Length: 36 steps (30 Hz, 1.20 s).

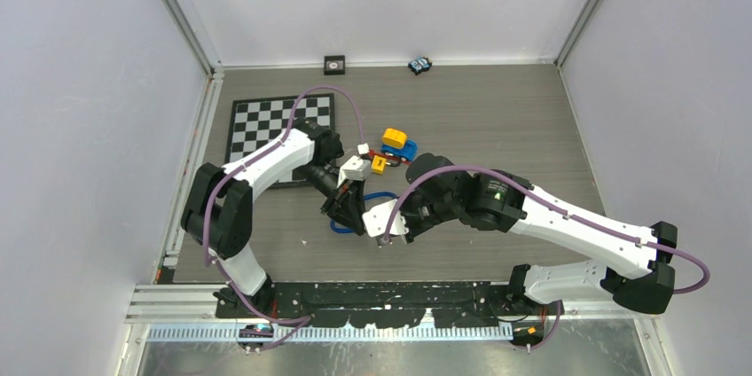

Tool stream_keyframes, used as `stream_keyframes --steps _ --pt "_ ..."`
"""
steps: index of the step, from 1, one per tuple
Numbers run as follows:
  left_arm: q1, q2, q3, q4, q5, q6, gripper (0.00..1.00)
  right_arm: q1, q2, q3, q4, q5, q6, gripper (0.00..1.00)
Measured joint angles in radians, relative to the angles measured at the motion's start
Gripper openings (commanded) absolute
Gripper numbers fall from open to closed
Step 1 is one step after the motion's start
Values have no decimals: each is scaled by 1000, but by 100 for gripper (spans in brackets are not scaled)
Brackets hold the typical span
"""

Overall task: Unlock with the key
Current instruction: Unlock the lock.

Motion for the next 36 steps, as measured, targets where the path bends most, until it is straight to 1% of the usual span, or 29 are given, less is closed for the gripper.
stream_keyframes --steps 36 --pt "0 0 -12 -3 -2 1 0 12 15 2 9 5 5 1"
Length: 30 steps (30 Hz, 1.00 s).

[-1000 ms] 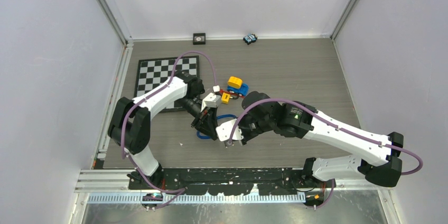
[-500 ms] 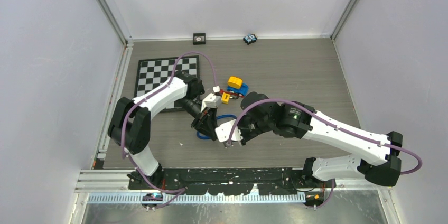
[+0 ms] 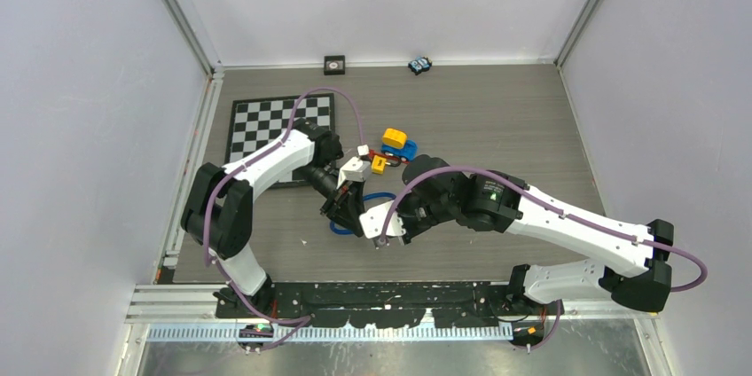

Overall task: Unlock with the key
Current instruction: Unlock the lock.

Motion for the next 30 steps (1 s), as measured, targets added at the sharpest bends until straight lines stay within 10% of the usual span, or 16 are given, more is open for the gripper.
stream_keyframes --steps 30 --pt "8 0 -18 -1 -33 3 0 27 -50 -158 186 68 -76 1"
